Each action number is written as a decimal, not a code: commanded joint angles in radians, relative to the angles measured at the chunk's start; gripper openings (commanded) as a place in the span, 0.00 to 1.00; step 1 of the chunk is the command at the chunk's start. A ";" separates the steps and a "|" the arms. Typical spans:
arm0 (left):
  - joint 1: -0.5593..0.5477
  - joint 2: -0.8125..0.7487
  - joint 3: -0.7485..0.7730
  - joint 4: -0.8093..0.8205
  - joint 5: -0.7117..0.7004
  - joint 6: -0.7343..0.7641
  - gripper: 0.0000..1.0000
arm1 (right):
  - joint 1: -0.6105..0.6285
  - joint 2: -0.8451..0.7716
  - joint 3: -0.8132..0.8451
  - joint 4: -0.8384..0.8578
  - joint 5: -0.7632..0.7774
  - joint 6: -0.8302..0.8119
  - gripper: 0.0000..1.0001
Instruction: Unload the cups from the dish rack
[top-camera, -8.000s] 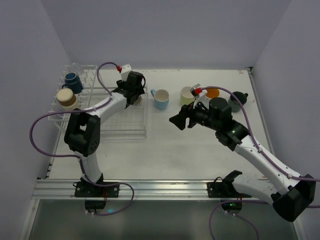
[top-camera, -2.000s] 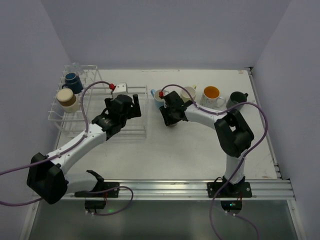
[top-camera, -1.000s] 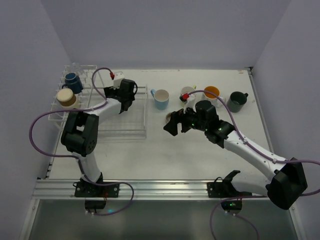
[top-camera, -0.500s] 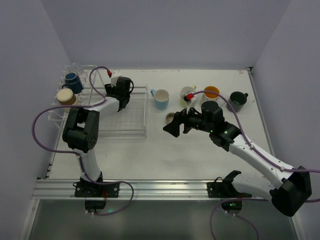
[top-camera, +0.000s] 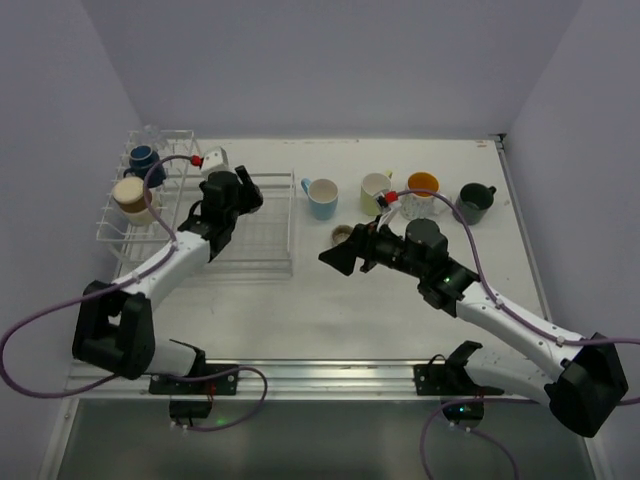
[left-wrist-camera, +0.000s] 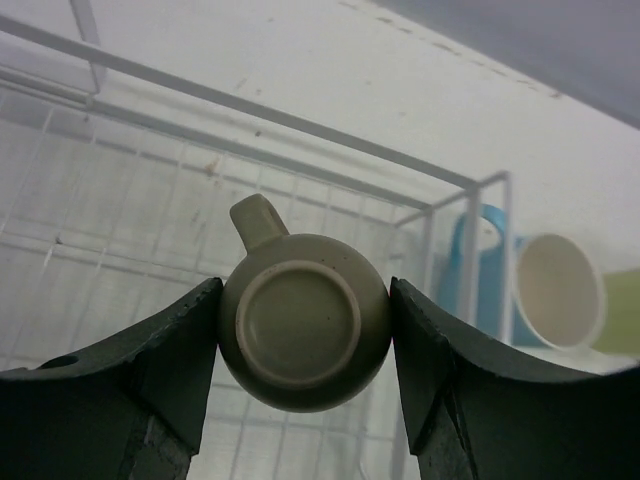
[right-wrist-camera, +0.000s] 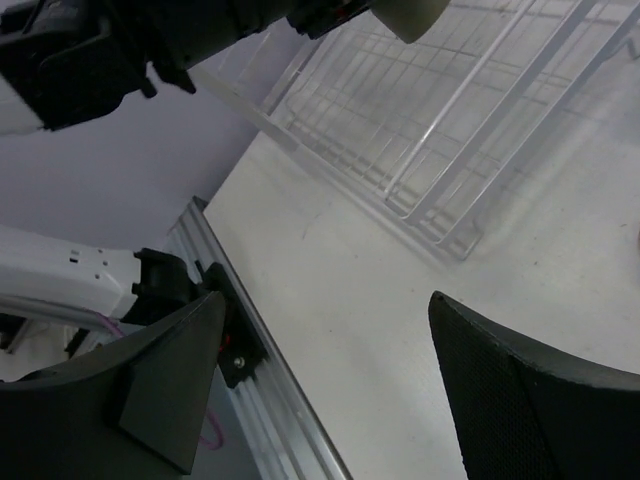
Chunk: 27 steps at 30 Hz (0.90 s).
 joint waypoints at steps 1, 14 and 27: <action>-0.033 -0.188 -0.100 0.135 0.159 -0.123 0.32 | 0.028 0.003 -0.024 0.195 0.060 0.136 0.84; -0.152 -0.630 -0.410 0.447 0.512 -0.540 0.26 | 0.071 0.166 0.002 0.537 0.050 0.215 0.63; -0.214 -0.657 -0.471 0.551 0.587 -0.654 0.26 | 0.101 0.243 0.092 0.544 0.017 0.167 0.59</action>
